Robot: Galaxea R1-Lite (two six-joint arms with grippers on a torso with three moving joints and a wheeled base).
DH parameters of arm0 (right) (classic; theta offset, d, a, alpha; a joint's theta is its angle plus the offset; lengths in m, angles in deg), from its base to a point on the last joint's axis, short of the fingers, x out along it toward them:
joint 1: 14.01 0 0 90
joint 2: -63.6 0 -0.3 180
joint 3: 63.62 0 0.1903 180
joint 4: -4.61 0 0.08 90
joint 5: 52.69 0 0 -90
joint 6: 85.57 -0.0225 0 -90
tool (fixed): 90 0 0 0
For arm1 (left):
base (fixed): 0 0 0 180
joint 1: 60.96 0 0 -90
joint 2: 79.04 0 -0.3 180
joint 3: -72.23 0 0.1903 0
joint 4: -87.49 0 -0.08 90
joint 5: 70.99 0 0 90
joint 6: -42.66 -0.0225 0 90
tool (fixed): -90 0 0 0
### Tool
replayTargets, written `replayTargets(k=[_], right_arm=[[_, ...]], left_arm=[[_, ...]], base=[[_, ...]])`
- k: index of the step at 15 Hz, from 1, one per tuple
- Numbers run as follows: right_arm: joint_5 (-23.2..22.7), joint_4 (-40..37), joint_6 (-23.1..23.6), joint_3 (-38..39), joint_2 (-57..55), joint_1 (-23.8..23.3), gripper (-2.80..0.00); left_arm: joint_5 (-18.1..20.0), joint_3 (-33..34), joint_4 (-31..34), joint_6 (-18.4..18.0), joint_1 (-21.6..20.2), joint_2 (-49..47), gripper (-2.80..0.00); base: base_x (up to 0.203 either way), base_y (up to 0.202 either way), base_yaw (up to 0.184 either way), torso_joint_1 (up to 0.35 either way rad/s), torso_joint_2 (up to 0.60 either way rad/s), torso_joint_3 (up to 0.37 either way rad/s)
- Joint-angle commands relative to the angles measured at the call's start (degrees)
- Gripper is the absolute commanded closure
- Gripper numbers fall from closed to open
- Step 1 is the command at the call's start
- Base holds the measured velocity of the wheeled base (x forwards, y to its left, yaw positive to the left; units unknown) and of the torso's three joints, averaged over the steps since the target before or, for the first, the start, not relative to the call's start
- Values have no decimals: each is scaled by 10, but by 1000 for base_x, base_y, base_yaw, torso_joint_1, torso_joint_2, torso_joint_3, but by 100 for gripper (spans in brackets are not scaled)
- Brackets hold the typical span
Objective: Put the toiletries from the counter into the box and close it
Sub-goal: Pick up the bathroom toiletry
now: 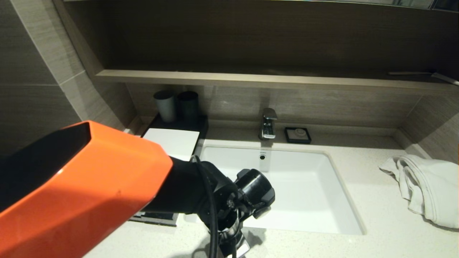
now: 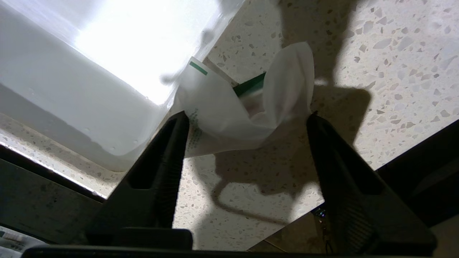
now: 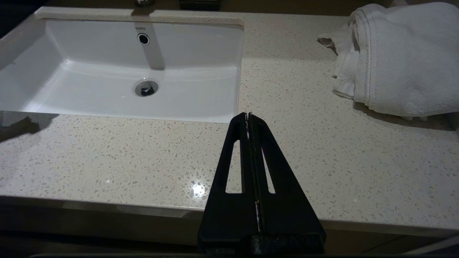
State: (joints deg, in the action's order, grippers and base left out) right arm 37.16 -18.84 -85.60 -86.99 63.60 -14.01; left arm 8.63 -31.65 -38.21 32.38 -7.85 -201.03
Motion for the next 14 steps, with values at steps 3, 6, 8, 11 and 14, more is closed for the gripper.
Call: replayTargets(k=[3, 6, 8, 11, 14], right_arm=[[0, 0, 0, 0, 0, 0, 0], [0, 0, 0, 0, 0, 0, 0], [0, 0, 0, 0, 0, 0, 0], [0, 0, 0, 0, 0, 0, 0], [0, 0, 0, 0, 0, 0, 0]], left_arm=[[-1, 1, 2, -1, 0, -1, 0], [-2, 1, 2, -1, 0, -1, 0], [-2, 2, 2, -1, 0, -1, 0], [-2, 7, 1, -1, 0, 3, 0], [-2, 8, 3, 2, -3, 14, 0]], base=[[0, 0, 0, 0, 0, 0], [0, 0, 0, 0, 0, 0], [0, 0, 0, 0, 0, 0], [0, 0, 0, 0, 0, 0], [0, 0, 0, 0, 0, 0]])
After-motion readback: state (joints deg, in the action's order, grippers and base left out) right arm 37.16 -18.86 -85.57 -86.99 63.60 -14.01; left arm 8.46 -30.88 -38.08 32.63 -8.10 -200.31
